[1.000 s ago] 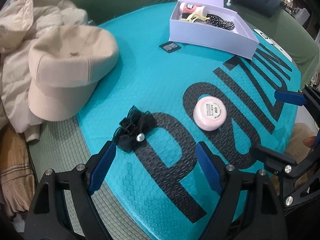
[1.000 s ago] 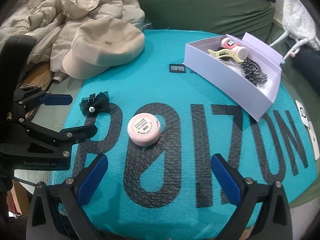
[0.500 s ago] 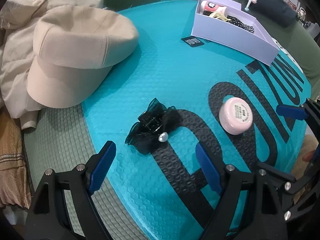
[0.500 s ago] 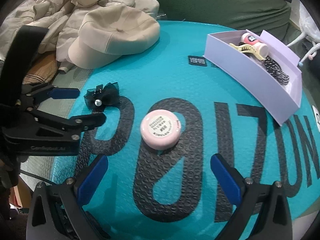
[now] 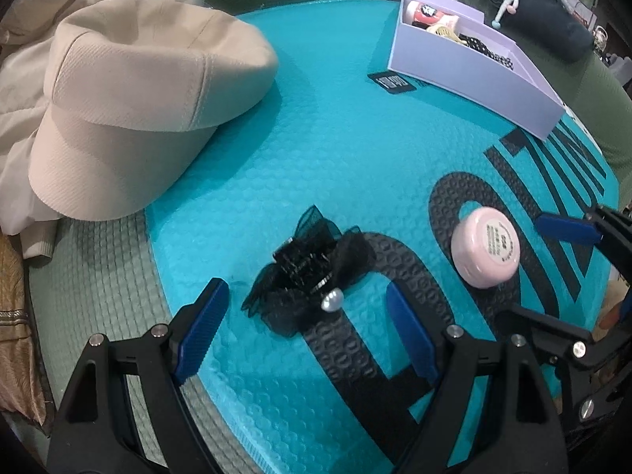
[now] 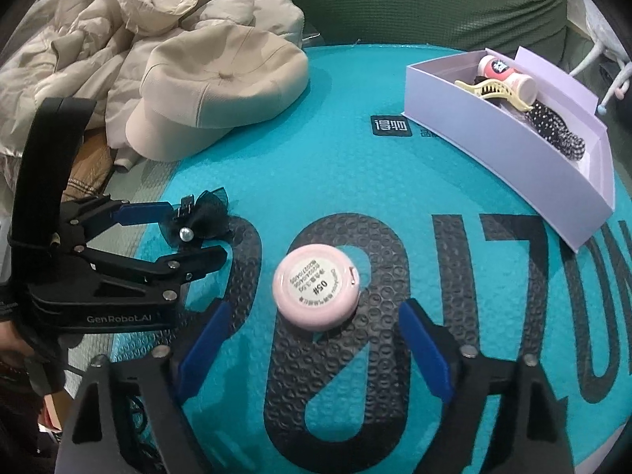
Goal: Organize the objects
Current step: 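Grasp the black bow clip with the left gripper while the right grasps the pink compact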
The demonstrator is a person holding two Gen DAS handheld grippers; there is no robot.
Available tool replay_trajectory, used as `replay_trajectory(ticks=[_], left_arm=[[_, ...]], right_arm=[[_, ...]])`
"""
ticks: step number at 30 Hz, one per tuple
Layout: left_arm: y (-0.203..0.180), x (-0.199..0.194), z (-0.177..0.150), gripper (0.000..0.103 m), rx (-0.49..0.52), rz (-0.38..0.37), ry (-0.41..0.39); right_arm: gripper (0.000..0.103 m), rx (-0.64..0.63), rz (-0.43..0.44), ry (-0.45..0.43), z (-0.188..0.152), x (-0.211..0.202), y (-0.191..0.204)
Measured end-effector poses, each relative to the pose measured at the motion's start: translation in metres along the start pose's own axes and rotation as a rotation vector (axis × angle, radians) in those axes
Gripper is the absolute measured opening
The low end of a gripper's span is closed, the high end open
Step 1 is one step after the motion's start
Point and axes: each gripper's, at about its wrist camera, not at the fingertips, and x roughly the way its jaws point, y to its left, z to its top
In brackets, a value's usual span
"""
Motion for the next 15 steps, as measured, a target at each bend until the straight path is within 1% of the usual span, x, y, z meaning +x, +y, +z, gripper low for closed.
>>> replay_trajectory(ticks=[3, 6, 7, 8, 9, 11, 13, 15], left_arm=[[-0.0003, -0.0003, 0.0028, 0.079, 0.004, -0.009, -0.026], [-0.0012, 0.0011, 0.0049, 0.070, 0.012, -0.010, -0.037], [-0.0014, 0.0008, 0.0049, 0.064, 0.017, -0.006, -0.044], [-0.0021, 0.0002, 0.0051, 0.061, 0.021, -0.002, -0.056], [-0.0025, -0.0006, 0.0053, 0.055, 0.024, -0.008, -0.068], [-0.0033, -0.0015, 0.0059, 0.052, 0.028, -0.018, -0.072], [-0.0059, -0.0020, 0.0062, 0.044, 0.041, -0.023, -0.073], [-0.0098, -0.0030, 0.0053, 0.040, 0.064, -0.030, -0.073]], right_arm=[[0.073, 0.022, 0.000, 0.000, 0.0004, 0.0032, -0.0050], [0.064, 0.028, -0.002, 0.000, -0.0005, 0.0040, -0.0083], [0.060, 0.025, -0.001, -0.003, -0.0009, 0.0035, -0.0084], [0.057, 0.022, 0.001, -0.005, -0.0015, 0.0032, -0.0085], [0.056, 0.019, 0.006, -0.008, -0.0018, 0.0030, -0.0085], [0.050, 0.015, 0.021, -0.012, -0.0023, 0.0029, -0.0079], [0.045, 0.010, 0.031, -0.016, -0.0032, 0.0024, -0.0060], [0.045, 0.001, 0.027, -0.018, -0.0038, 0.0020, -0.0039]])
